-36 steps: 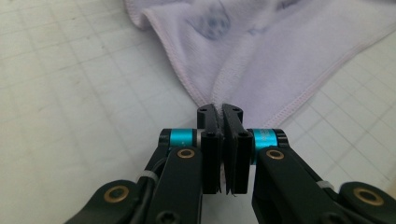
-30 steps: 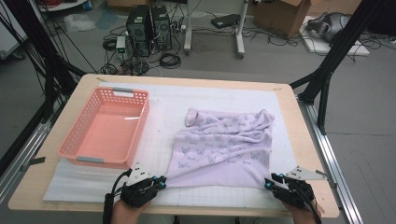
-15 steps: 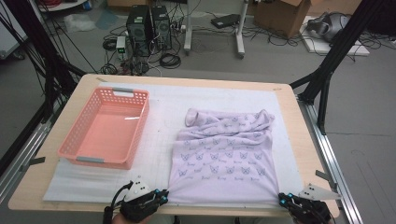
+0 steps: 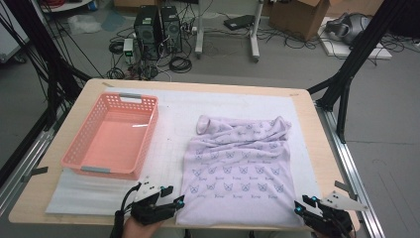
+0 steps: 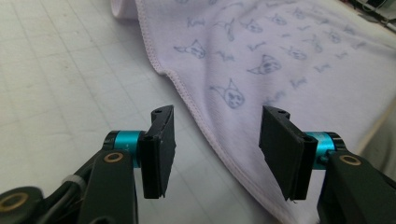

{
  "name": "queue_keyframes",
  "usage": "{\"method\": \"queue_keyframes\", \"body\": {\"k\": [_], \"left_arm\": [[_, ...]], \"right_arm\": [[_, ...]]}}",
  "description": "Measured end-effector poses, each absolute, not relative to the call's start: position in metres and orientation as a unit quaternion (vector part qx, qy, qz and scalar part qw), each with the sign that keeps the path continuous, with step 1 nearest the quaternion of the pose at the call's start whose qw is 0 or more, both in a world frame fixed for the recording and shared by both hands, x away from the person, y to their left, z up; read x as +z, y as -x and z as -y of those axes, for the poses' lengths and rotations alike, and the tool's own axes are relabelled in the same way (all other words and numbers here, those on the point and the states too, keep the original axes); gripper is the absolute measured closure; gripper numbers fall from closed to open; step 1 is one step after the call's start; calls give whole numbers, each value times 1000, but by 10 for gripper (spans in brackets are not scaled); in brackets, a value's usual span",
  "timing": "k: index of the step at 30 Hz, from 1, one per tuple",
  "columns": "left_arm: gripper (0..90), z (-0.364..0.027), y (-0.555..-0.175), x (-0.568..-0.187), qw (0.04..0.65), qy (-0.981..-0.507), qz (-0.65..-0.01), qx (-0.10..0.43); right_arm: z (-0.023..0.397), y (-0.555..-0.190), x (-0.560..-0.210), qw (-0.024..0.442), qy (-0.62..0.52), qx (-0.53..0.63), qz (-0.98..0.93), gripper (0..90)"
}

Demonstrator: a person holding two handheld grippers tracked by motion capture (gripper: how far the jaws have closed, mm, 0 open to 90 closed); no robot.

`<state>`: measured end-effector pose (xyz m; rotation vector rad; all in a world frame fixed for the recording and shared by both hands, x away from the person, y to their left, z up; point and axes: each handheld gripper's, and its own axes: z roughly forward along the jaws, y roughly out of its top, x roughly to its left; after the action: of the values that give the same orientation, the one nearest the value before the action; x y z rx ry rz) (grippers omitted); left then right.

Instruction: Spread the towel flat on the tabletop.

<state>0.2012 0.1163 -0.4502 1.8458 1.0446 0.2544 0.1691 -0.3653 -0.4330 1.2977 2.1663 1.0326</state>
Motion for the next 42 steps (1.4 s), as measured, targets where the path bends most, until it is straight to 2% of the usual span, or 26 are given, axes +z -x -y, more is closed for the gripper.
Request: {"method": "queue_keyframes", "body": {"k": [3,4,5,6,7,8,9,10,13,17,21,23,25,26,27,29,31,32,33,35,37,38,39,41,42], "left_arm": [[468,-103,-209,-456,469,-771,-422,91],[470,-100,-208,-456,467,-773,-416,103],[505,-97,-207,-457,465,-777,-411,106],[616,-95,-206,-456,457,-781,-409,121],[616,-93,-203,-457,450,-785,-403,139],[811,-94,-201,-457,445,-791,-391,152],[811,-96,-200,-457,449,-792,-389,143],[864,-98,-199,-457,449,-791,-393,137],[868,-111,-191,-455,442,-792,-399,138],[869,-133,-175,-452,447,-788,-403,128],[856,-131,-171,-451,456,-789,-392,126],[803,-127,-172,-451,460,-786,-392,129],[708,-125,-177,-450,467,-781,-396,126],[708,-124,-180,-449,470,-777,-399,127],[603,-122,-183,-449,471,-774,-404,128],[586,-118,-193,-448,473,-770,-409,123],[543,-111,-203,-449,474,-767,-415,120],[533,-101,-213,-450,473,-768,-417,115],[532,-101,-213,-450,473,-768,-417,115],[533,-91,-220,-454,458,-779,-413,114],[627,-84,-222,-454,443,-790,-401,140],[627,-81,-221,-454,432,-797,-393,155],[684,-80,-220,-454,425,-799,-389,171],[852,-80,-219,-455,430,-802,-382,162],[852,-80,-218,-454,430,-801,-383,162]], "right_arm": [[361,-178,-438,198,-470,366,-779,603],[359,-181,-440,196,-468,361,-782,616],[357,-184,-443,191,-469,358,-784,624],[354,-187,-445,199,-469,352,-785,703],[354,-187,-445,199,-469,352,-785,703],[354,-188,-445,184,-467,356,-788,788],[354,-188,-445,184,-467,356,-788,788],[353,-187,-445,184,-458,355,-794,863],[351,-187,-445,183,-453,353,-798,871],[347,-182,-445,159,-432,367,-808,878],[345,-172,-442,160,-420,355,-820,882],[349,-164,-442,164,-422,349,-821,883],[360,-149,-441,171,-427,338,-821,885],[360,-149,-441,171,-427,338,-821,885],[369,-140,-440,170,-433,333,-820,884],[372,-137,-440,170,-436,336,-817,882],[375,-137,-439,170,-440,352,-808,840],[374,-141,-436,181,-450,365,-795,745],[374,-141,-436,181,-450,365,-795,745],[371,-149,-434,185,-455,376,-786,708],[367,-163,-433,200,-457,380,-779,657],[367,-163,-433,200,-457,380,-779,657],[366,-168,-433,203,-460,382,-775,641],[362,-184,-436,201,-461,390,-771,618],[362,-184,-436,201,-461,390,-771,618]]}}
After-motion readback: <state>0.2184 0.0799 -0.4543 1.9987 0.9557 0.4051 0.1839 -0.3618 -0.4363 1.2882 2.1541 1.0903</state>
